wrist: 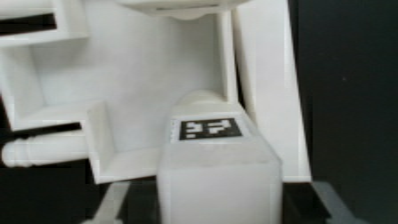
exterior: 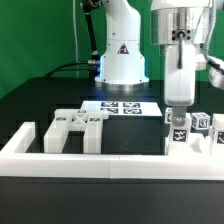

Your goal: Assemble chair

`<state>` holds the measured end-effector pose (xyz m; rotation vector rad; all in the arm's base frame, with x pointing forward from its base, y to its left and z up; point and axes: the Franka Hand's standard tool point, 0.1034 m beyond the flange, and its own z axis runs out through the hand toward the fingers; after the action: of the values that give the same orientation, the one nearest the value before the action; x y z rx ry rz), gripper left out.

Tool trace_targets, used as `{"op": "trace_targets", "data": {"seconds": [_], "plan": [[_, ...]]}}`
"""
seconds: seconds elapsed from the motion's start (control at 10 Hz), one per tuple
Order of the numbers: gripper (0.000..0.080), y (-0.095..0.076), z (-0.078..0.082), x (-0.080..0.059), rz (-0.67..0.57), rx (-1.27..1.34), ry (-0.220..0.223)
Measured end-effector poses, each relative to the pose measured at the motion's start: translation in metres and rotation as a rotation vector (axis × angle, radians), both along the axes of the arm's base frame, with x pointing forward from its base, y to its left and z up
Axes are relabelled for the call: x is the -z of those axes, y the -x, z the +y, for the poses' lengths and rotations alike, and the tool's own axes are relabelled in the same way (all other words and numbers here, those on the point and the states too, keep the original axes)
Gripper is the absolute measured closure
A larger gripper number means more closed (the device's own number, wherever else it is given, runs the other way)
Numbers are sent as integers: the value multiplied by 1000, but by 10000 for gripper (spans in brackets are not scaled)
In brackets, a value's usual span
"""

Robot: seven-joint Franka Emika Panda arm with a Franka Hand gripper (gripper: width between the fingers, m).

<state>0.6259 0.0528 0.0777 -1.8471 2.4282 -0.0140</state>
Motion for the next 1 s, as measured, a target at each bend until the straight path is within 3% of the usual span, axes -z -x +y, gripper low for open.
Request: {"op": "trace_targets", "data": {"seconds": [0.4,0.5,0.6,0.7,0.8,1.0], "plan": [[502,7,-4,0,23,105,14],[454,7,-3,1,23,109,11],[256,7,-2,1,23,101,11],[256,7,-3,-1,23,37,14],[169,7,-2,-9,26,-62,11],[152,5,-4,-18,-16,-160,14]]}}
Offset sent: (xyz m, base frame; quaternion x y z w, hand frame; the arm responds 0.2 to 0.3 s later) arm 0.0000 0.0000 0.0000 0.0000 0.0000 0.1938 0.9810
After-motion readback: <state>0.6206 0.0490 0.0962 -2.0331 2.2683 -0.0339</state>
